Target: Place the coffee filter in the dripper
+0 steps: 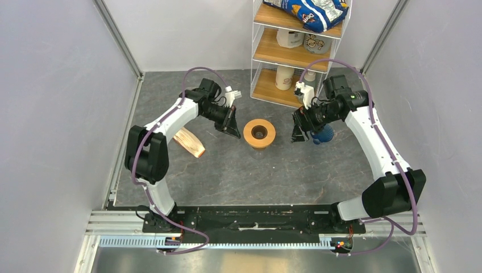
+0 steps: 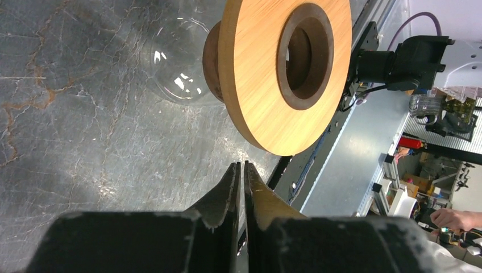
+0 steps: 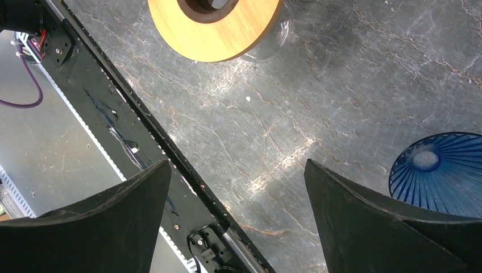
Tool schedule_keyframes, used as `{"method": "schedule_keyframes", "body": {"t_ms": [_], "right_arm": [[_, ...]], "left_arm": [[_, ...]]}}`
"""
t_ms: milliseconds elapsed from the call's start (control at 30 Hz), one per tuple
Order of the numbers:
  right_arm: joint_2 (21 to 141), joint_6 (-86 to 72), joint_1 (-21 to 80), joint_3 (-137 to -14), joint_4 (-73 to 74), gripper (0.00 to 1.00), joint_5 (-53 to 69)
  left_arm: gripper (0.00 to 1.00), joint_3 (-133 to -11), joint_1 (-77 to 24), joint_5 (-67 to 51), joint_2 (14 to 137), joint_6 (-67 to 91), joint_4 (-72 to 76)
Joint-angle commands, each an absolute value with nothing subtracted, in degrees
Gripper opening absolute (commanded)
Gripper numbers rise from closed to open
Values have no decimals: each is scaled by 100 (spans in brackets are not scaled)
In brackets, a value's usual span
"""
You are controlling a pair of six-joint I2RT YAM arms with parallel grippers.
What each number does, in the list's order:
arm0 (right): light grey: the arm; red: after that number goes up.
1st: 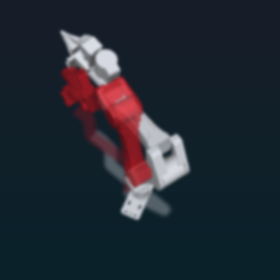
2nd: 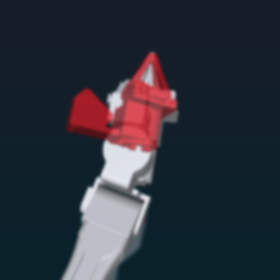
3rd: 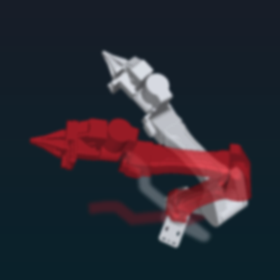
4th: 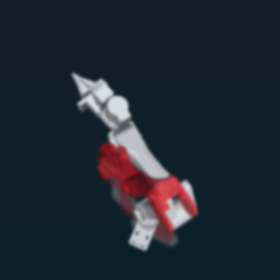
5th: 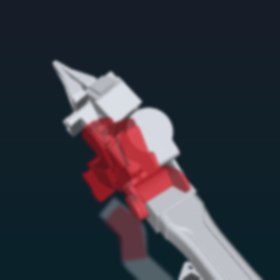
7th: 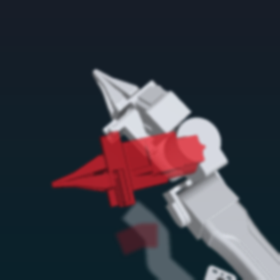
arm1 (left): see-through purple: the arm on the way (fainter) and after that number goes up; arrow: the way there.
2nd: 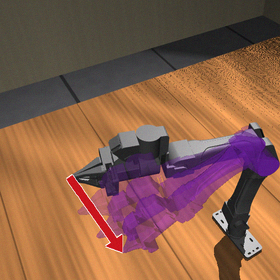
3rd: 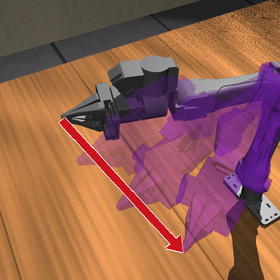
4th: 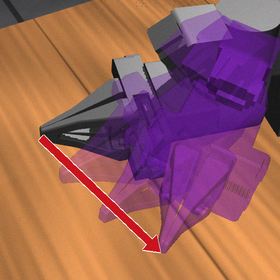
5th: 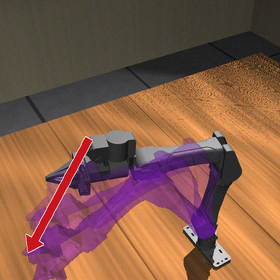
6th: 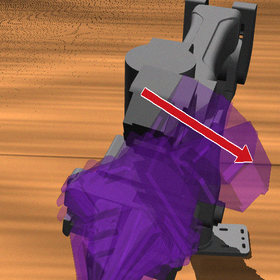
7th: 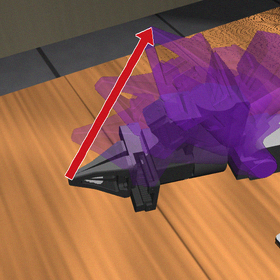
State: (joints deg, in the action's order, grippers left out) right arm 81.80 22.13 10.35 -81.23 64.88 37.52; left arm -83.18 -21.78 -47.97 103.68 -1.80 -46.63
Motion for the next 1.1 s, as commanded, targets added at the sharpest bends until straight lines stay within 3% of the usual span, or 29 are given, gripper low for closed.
{"method": "schedule_keyframes", "body": {"t_ms": [0, 600, 867, 1000, 1067], "right_arm": [[8043, 2302, 1006, -8244, 6555, 95, 3727], [8052, 2536, 933, -8225, 6680, 96, 3789], [8052, 2651, 56, -8539, 7212, 95, 3909], [7951, 2628, -815, -8437, 7368, 95, 3964], [7933, 2509, -1203, -8364, 7350, 94, 3949]], "left_arm": [[10, -8586, -2317, -4756, 10455, -435, -4676], [10, -8684, -2507, -4653, 10495, -480, -4915], [52, -8248, -1560, -4926, 9241, -276, -4404], [60, -8177, -1362, -4545, 8509, -103, -3989], [69, -8246, -1362, -4395, 8347, -115, -3981]]}}
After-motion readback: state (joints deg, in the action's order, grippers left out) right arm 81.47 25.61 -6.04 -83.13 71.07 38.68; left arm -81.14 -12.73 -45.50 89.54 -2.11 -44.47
